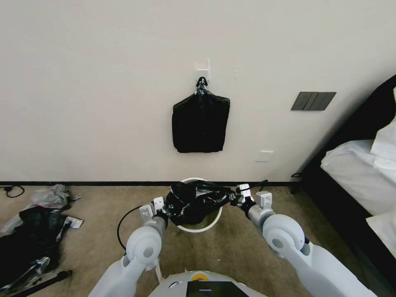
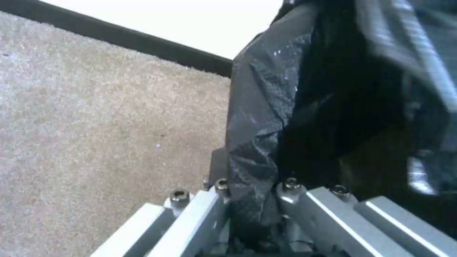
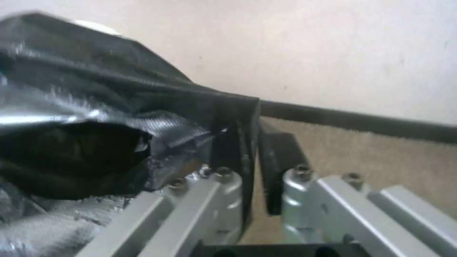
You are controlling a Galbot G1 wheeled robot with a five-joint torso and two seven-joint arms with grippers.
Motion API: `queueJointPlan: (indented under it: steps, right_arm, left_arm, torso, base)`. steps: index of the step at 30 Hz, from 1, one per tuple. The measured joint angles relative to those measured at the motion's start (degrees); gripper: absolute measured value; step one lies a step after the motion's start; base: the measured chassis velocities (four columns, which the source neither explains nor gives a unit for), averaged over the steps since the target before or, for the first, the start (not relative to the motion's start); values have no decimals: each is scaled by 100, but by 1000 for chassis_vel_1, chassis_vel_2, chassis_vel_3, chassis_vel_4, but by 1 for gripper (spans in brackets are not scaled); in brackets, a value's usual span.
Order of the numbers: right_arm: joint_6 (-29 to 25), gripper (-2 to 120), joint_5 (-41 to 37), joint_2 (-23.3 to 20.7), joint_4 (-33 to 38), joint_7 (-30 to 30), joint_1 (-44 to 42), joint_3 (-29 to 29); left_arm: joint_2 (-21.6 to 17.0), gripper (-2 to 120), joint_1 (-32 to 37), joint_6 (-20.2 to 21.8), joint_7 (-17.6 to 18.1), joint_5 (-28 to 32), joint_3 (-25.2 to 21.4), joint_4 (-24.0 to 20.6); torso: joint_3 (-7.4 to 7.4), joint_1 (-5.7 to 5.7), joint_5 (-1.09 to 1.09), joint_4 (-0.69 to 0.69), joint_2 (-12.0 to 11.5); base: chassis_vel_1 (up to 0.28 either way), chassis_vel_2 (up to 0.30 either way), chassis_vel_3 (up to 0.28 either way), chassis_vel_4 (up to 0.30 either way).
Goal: Place a trash bag onto the trash bin.
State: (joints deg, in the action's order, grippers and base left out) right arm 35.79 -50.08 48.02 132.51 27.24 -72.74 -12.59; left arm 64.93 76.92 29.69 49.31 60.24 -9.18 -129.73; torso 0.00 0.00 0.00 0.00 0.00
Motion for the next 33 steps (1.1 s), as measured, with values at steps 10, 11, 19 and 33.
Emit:
queueJointPlan:
  steps: [10,11,19,33]
  right_arm:
    - [-539,52,2387,-538,804,-770,-845,184]
    - [-539,52,2387,-538,804,-770,-845,184]
    - [-799,80,3510,-890,961,-1707,-794,302]
    - [-1028,100,5302,-1153,264,-2416,107,1253]
  left_arm:
    - [-200,1,-12,80,29,111,-95,-168]
    - [-200,1,-12,80,29,111,-95,-168]
    - [-403,1,-29,236,13,56,-108,-290]
    - [-778,1,143,556,-502,-1011,83,-688]
  torso:
    - [0,0,0,-2,0]
    - [0,0,0,-2,0]
    - [0,0,0,-1,0]
    - [0,0,0,0,0]
  base:
    - [0,0,0,0]
    - [0,0,0,0]
    - [0,0,0,0]
    - [0,0,0,0]
